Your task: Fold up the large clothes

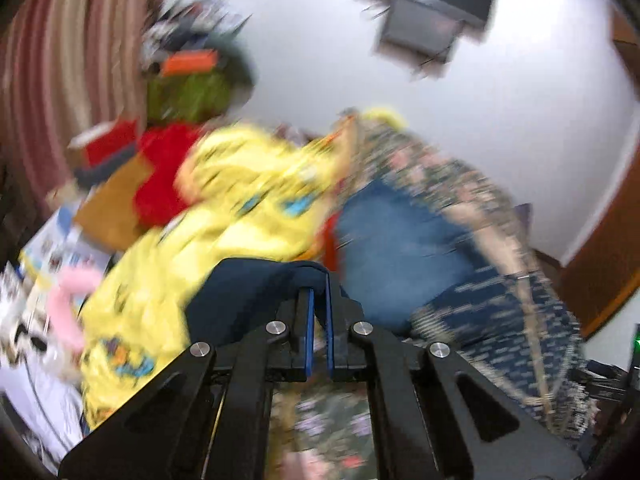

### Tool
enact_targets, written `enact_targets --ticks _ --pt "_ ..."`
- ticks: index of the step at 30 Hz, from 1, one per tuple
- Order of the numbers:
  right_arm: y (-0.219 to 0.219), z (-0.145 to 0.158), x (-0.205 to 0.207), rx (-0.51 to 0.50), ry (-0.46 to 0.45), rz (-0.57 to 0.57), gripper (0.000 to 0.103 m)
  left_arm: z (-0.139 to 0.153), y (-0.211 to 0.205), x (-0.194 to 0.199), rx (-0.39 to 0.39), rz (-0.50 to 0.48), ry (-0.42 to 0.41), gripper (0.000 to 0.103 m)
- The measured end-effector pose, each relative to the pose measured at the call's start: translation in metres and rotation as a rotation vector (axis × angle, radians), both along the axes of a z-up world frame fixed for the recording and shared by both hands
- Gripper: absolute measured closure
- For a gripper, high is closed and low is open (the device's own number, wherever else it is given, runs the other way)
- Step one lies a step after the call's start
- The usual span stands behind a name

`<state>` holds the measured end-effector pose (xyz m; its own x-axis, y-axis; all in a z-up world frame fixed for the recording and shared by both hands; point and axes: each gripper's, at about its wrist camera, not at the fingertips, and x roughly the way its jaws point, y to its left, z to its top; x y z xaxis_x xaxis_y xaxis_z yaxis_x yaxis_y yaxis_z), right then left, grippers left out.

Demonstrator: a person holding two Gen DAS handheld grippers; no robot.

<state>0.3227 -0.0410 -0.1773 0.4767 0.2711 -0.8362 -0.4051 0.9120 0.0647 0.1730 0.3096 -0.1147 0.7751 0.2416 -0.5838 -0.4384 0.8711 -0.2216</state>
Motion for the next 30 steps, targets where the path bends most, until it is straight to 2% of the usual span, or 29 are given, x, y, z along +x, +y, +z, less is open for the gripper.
enact_targets --ticks 5,9,11,14,17,19,23,26,30 --pt "-0.017 0.014 0.0 0.021 -0.027 -0.02 0.0 0.054 -0.088 0.027 0.118 -0.203 -0.111 0.1" --pt "-0.031 0.026 0.0 0.046 -0.048 -0.037 0.0 0.062 -0.156 0.056 0.149 -0.37 -0.119 0.1" --pt "-0.038 0.032 -0.001 0.052 -0.061 -0.045 0.0 0.054 -0.184 0.071 0.165 -0.432 -0.088 0.1" --pt "-0.051 0.038 -0.005 0.063 -0.077 -0.056 0.0 0.023 -0.23 0.102 0.166 -0.536 0.021 0.1" --pt "-0.063 0.039 -0.005 0.067 -0.076 -0.072 0.0 -0.014 -0.263 0.12 0.143 -0.62 0.141 0.1" --pt "-0.069 0.038 -0.005 0.068 -0.068 -0.083 0.0 -0.049 -0.282 0.131 0.114 -0.681 0.246 0.1" --pt "-0.082 0.031 -0.006 0.073 -0.044 -0.101 0.0 -0.096 -0.311 0.134 0.061 -0.741 0.38 0.099" --pt "-0.089 0.027 -0.007 0.075 -0.029 -0.107 0.0 -0.114 -0.325 0.13 0.07 -0.765 0.43 0.099" --pt "-0.093 0.025 -0.011 0.077 -0.019 -0.104 0.0 -0.111 -0.326 0.117 0.087 -0.796 0.441 0.091"
